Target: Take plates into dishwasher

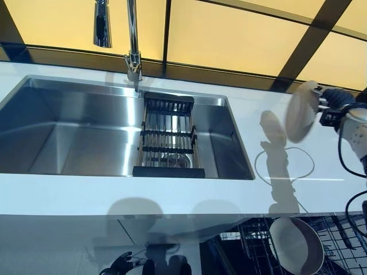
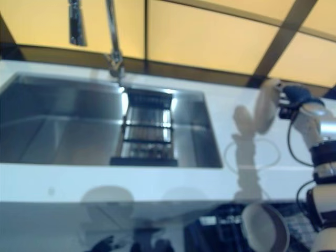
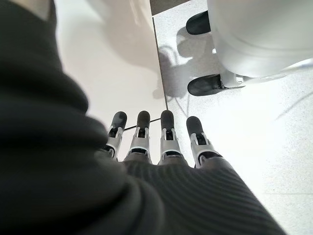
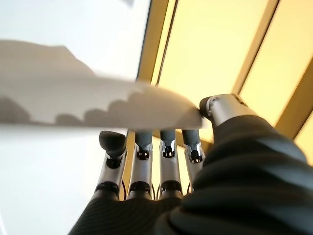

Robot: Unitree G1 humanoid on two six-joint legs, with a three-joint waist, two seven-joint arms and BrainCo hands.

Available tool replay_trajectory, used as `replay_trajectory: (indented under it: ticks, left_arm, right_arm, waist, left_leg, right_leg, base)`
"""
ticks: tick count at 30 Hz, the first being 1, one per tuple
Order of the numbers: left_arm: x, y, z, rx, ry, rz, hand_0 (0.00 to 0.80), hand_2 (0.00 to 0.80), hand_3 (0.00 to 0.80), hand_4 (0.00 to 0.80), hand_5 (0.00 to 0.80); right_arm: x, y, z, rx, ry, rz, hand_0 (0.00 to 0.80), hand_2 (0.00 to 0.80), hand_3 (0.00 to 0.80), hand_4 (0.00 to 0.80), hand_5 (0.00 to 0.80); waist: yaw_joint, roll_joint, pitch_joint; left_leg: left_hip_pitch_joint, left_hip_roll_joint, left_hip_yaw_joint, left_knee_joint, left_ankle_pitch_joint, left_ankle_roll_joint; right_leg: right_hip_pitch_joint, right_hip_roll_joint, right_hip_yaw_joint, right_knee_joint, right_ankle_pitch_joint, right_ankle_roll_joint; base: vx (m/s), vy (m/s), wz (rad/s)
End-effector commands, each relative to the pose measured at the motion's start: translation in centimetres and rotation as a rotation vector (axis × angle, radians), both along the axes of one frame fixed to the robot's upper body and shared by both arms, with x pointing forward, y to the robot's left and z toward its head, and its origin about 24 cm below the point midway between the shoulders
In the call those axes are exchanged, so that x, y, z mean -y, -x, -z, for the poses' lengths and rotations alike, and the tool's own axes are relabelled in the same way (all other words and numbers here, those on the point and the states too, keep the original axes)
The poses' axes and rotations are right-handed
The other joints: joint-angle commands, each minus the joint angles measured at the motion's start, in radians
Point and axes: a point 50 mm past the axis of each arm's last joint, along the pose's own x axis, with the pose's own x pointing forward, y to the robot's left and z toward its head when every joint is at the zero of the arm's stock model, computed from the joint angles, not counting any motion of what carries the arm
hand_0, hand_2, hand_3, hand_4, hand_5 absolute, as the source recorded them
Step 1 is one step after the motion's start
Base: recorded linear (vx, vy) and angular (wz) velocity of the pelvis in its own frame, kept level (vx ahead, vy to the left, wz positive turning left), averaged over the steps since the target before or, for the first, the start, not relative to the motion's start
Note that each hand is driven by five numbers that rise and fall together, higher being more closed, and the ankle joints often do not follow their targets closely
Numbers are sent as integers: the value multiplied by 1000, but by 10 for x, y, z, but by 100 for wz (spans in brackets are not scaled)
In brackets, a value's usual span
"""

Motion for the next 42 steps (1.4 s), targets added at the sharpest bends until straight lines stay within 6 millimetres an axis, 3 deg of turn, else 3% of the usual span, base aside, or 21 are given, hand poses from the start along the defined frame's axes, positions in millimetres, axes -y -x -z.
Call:
replay_trajectory:
  ticks: [1,9,26,42]
  left_arm:
    - [-5,1,1,-30,-38,64,0,0,0,0,0]
    - [-7,9,2,-48,-45,62,0,0,0,0,0]
    - [-11,20,5,-78,-49,60,0,0,0,0,0]
    - [-10,21,6,-86,-38,57,0,0,0,0,0]
  right_arm:
    - [19,16,-52,198,-2,45,800,800,800,800,800]
    - [41,32,-55,217,-27,89,800,800,800,800,800]
    - [89,76,-51,76,45,187,800,800,800,800,800]
    - [119,115,-10,-88,42,188,800,800,800,800,800]
  waist:
    - [-4,0,-36]
    - [-16,-5,-54]
    - [-59,-10,-96]
    - [-136,7,-122]
  left_leg:
    - [62,-12,-17,-2,-133,41]
    - [64,-8,-6,-2,-131,38]
    - [63,3,38,-2,-130,31]
    - [78,22,103,-2,-144,28]
  right_leg:
    - [5,27,-15,75,-65,27]
    - [7,29,-10,71,-59,30]
    - [-1,36,16,64,-46,36]
    - [-12,51,83,61,-37,40]
  base:
    - [7,-4,-11]
    - [4,-11,-5]
    - [-2,-12,-6]
    - [-2,-19,-14]
